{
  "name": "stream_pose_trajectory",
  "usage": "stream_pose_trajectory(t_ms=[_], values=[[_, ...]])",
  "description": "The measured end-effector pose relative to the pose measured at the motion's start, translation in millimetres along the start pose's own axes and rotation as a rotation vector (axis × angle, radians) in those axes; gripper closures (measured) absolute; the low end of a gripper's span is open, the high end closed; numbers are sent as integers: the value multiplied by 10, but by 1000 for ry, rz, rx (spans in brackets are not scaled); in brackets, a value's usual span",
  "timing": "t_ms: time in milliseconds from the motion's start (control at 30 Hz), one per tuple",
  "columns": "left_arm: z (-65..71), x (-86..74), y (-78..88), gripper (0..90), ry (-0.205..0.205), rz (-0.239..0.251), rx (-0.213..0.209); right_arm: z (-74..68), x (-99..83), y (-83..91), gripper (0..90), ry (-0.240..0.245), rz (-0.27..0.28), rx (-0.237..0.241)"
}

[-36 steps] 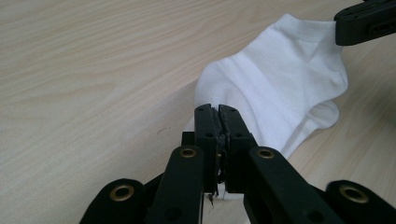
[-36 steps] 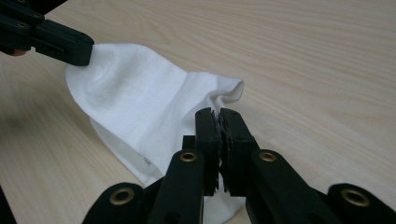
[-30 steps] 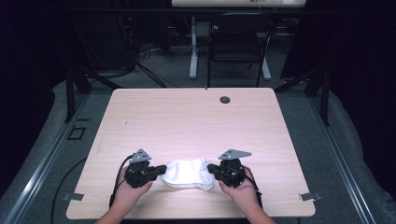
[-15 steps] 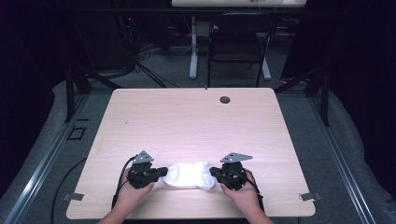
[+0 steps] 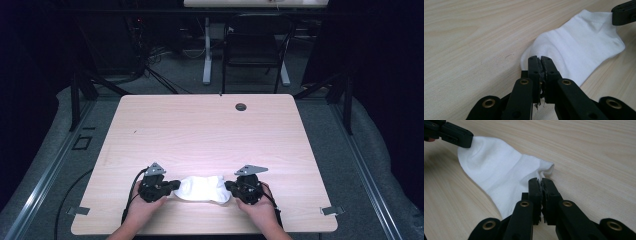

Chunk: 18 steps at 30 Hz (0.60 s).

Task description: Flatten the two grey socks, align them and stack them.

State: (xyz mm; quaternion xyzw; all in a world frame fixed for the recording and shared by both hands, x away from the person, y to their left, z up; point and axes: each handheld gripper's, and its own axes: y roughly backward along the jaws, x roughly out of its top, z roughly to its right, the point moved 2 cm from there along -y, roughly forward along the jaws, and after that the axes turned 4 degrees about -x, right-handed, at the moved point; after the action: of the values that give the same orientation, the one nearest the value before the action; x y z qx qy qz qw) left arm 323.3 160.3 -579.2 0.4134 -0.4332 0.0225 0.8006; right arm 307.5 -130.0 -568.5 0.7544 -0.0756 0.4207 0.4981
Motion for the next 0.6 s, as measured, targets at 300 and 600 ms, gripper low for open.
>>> stream_pose_trajectory(t_ms=[300, 600], values=[[-32, -5, -44, 869, 3, 5, 2, 29, -11, -48, 866, -6, 0, -10], [-30, 25, -6, 773, 15, 39, 3, 34, -5, -36, 784, -24, 22, -5]])
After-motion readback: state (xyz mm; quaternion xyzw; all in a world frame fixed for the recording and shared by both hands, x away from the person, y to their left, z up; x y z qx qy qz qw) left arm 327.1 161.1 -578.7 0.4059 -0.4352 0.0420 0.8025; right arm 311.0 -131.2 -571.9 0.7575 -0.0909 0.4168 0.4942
